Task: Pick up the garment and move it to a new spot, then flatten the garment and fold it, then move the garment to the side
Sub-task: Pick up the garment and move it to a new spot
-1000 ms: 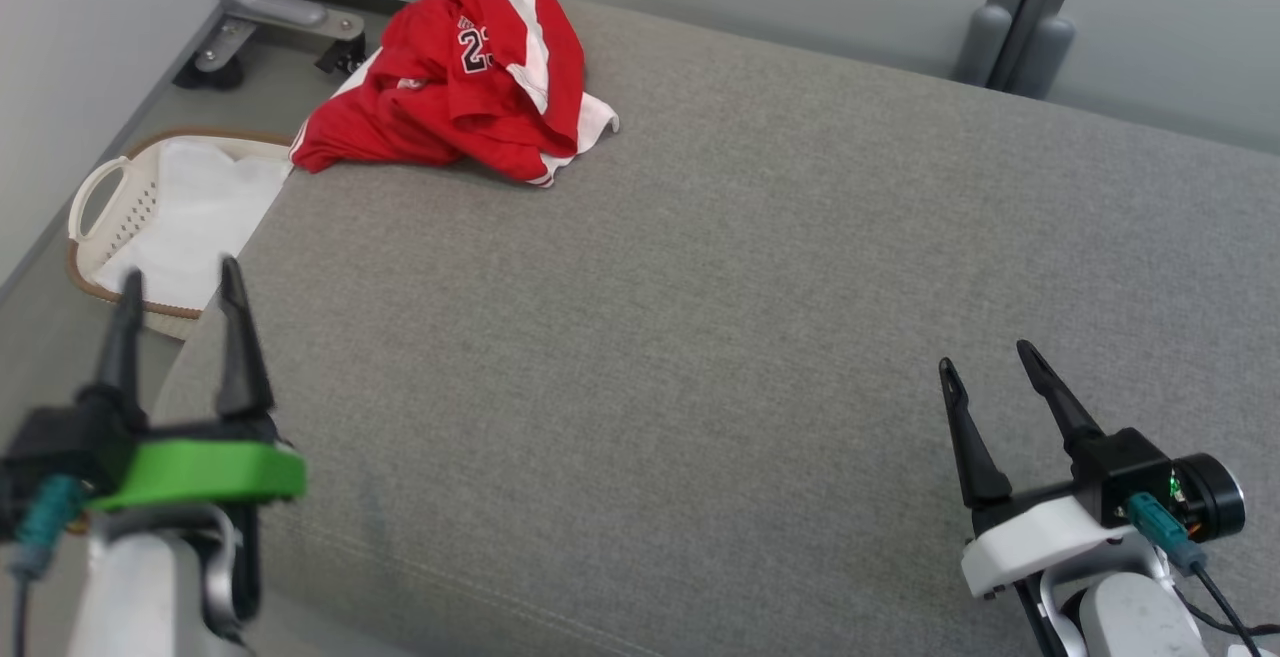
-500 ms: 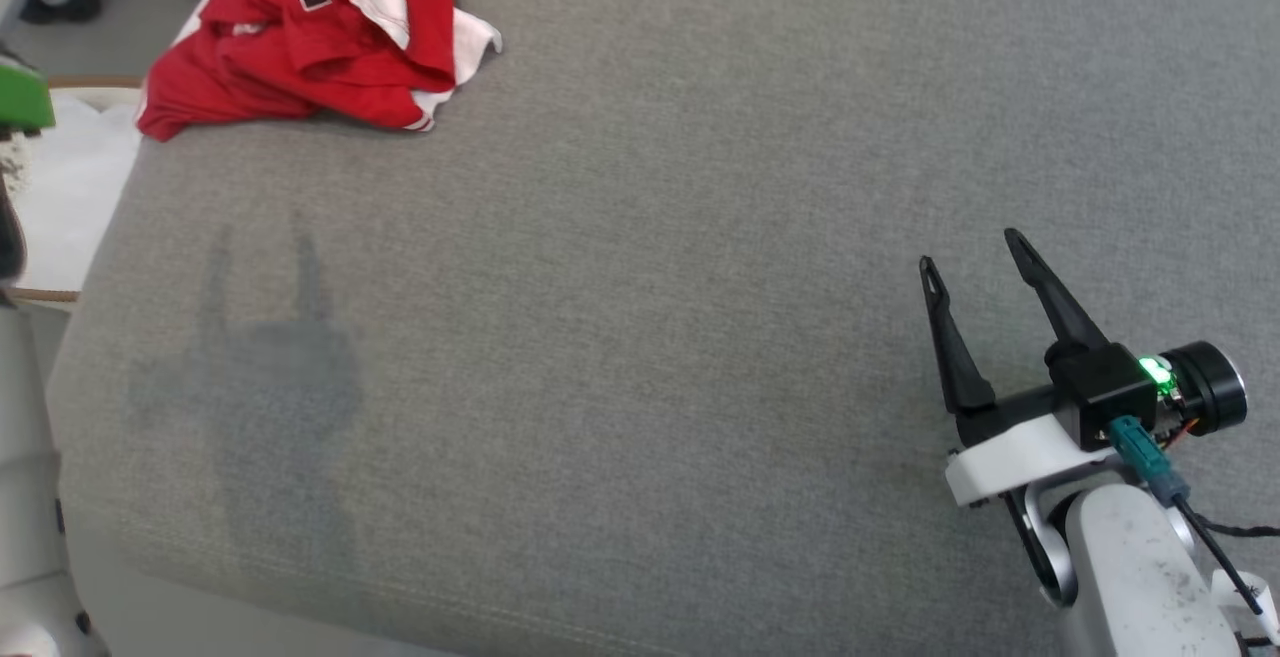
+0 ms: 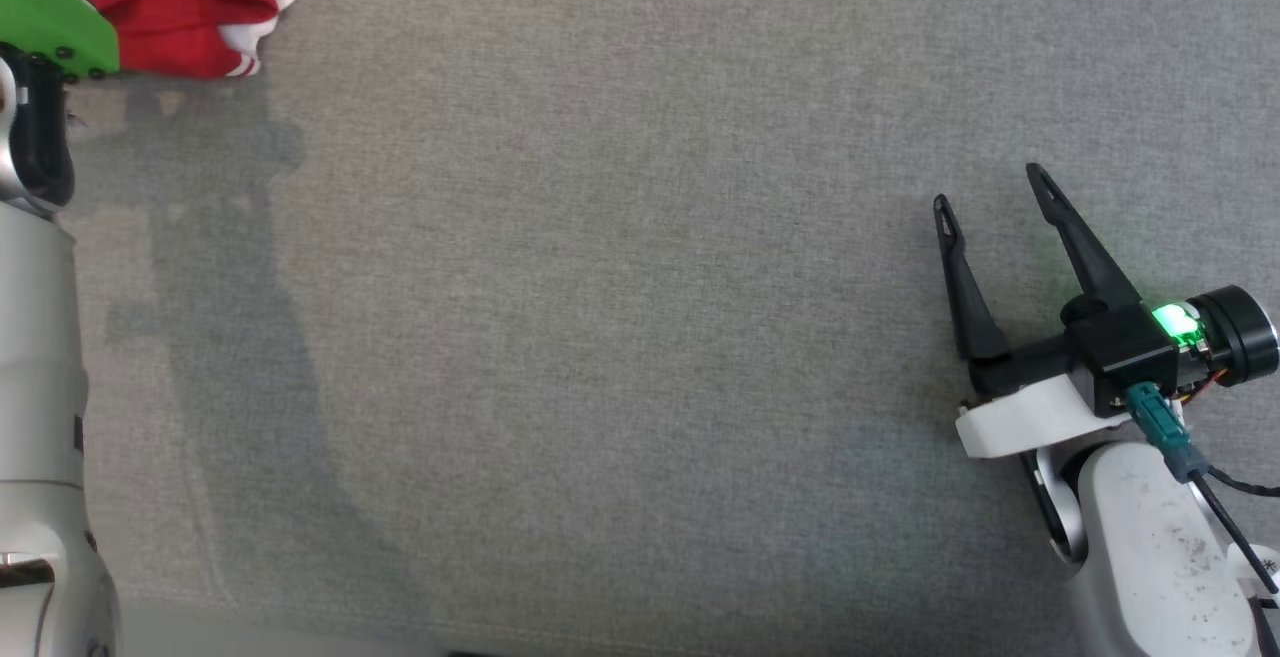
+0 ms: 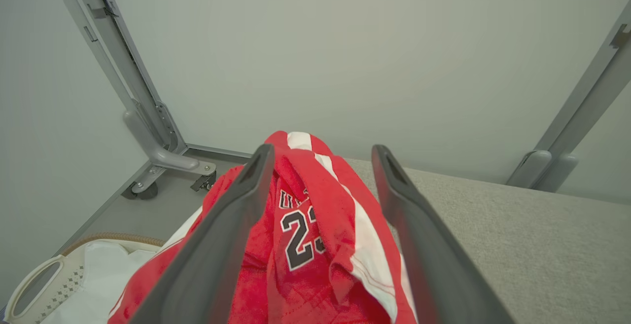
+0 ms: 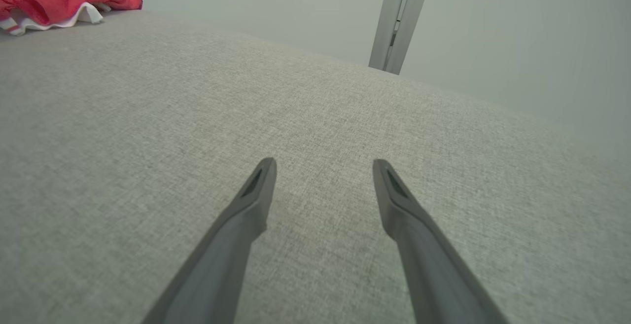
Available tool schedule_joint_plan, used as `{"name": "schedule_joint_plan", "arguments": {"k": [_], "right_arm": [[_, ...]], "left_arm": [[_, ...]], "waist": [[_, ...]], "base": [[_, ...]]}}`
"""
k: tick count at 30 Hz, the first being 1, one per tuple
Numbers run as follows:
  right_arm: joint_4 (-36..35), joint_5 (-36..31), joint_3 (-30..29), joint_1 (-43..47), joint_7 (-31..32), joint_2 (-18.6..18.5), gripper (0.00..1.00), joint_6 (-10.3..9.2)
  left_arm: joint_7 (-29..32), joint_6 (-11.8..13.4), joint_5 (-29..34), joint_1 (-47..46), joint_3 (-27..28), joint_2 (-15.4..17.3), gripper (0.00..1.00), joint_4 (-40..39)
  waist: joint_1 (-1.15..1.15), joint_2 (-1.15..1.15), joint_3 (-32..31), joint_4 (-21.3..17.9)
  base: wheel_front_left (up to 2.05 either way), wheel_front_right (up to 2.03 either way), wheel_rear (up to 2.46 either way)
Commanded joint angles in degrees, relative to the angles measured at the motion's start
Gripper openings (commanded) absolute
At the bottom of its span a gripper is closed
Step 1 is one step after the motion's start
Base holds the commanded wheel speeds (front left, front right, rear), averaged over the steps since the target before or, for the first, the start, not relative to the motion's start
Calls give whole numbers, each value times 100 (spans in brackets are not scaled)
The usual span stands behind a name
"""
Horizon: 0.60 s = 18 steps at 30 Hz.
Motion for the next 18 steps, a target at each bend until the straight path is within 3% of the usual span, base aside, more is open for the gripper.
{"name": "schedule_joint_plan", "arguments": {"k": [1, 10, 11, 12, 14, 15, 16, 18], "right_arm": [[-77, -22, -10, -101, -28, -22, 100, -2], [-319, 6, -4, -101, -15, -32, 100, -4], [-315, 11, -11, -101, -15, -32, 100, -4], [-309, 23, -20, -104, -15, -33, 100, -4], [-298, 46, -26, -101, -15, -32, 100, -4], [-291, 65, -27, -100, -15, -32, 100, -4], [-282, 86, -18, -101, -15, -32, 100, -4], [-262, 107, -2, -98, -15, -29, 100, -4]], "left_arm": [[47, -25, -52, -78, -90, 45, 100, 101], [118, -23, -331, -188, -429, 196, 100, 846], [82, -23, -349, -192, -458, 204, 86, 887], [17, -24, -399, -199, -476, 203, 62, 924], [-85, -24, -459, -182, -534, 175, 29, 956], [-148, -24, -469, -169, -571, 178, 8, 955], [-205, -24, -505, -150, -603, 193, 0, 962], [-285, -24, -547, -113, -694, 211, 0, 969]], "waist": [[0, 0, 340, -220], [0, 0, 525, -275], [0, 0, 520, -274], [0, 0, 510, -272], [0, 0, 470, -262], [0, 0, 447, -255], [0, 0, 416, -249], [0, 0, 340, -237]], "base": [[0, 0, 0], [0, 0, 0], [0, 0, 0], [0, 0, 0], [0, 0, 0], [0, 0, 0], [0, 0, 0], [0, 0, 0]]}}
